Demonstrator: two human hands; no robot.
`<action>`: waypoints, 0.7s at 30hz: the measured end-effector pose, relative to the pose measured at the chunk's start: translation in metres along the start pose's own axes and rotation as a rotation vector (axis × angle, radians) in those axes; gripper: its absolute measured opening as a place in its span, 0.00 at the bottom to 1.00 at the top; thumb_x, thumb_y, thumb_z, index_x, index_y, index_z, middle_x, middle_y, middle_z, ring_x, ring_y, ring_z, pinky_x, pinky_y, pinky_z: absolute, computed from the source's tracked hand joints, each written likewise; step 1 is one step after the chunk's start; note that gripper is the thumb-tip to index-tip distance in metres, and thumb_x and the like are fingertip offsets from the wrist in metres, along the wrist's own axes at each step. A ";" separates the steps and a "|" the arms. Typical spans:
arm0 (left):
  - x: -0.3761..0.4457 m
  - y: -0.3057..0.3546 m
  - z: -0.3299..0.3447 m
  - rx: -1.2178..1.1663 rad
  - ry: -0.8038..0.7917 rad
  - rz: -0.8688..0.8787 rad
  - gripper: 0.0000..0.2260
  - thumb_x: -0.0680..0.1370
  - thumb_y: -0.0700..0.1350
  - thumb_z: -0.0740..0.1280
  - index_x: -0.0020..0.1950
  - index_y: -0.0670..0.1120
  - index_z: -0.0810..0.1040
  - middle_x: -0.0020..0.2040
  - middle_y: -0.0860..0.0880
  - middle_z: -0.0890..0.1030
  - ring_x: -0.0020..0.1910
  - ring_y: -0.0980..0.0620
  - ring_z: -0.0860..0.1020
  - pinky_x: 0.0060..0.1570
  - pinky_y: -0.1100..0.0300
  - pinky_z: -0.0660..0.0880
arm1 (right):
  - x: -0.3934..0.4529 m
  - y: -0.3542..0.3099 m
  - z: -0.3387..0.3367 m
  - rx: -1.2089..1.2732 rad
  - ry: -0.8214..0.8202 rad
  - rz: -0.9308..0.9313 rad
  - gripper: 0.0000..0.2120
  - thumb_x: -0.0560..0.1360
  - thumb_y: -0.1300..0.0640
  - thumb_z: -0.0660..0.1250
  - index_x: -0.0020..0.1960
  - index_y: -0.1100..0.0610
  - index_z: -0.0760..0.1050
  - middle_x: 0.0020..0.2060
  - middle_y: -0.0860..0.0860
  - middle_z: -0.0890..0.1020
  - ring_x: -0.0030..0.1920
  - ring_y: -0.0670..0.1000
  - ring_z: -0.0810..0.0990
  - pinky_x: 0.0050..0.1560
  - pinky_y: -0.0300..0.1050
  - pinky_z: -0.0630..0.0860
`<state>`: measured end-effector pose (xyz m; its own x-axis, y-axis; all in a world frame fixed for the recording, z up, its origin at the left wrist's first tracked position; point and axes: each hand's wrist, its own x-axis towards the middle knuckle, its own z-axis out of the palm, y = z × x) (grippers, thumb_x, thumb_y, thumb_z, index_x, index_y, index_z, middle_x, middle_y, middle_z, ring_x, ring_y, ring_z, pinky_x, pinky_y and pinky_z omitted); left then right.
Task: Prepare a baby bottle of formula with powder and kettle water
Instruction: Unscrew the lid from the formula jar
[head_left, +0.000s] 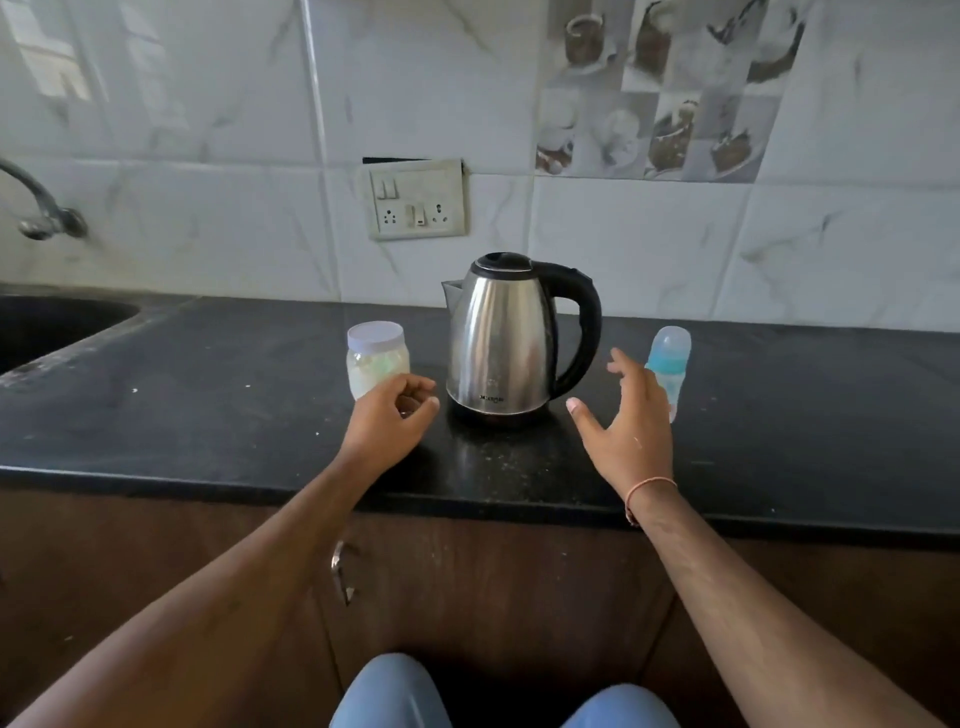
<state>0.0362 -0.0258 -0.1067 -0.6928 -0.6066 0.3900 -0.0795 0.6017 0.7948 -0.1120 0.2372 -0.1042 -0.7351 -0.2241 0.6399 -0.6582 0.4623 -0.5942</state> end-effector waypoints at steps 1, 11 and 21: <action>0.000 0.000 0.000 0.004 0.030 0.016 0.07 0.81 0.45 0.75 0.59 0.50 0.85 0.48 0.56 0.85 0.47 0.63 0.82 0.47 0.73 0.77 | 0.001 0.003 -0.002 -0.001 0.014 0.011 0.36 0.78 0.48 0.78 0.81 0.52 0.67 0.71 0.50 0.78 0.71 0.53 0.75 0.70 0.53 0.79; 0.016 -0.015 -0.010 -0.157 0.330 -0.275 0.57 0.70 0.45 0.83 0.88 0.54 0.48 0.84 0.50 0.63 0.82 0.45 0.65 0.77 0.46 0.67 | 0.000 0.009 0.003 0.003 -0.113 -0.111 0.35 0.78 0.46 0.78 0.80 0.50 0.67 0.69 0.46 0.77 0.69 0.50 0.76 0.66 0.53 0.82; 0.033 -0.028 -0.019 -0.074 0.162 -0.298 0.46 0.61 0.52 0.86 0.76 0.53 0.72 0.67 0.50 0.80 0.66 0.45 0.80 0.66 0.44 0.80 | -0.002 0.005 0.005 -0.053 -0.210 -0.226 0.34 0.79 0.45 0.76 0.80 0.50 0.67 0.69 0.46 0.78 0.70 0.50 0.74 0.69 0.48 0.77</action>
<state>0.0296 -0.0725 -0.1068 -0.5235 -0.8282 0.2000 -0.2050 0.3503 0.9139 -0.1143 0.2357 -0.1106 -0.5925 -0.4958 0.6349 -0.8032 0.4234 -0.4189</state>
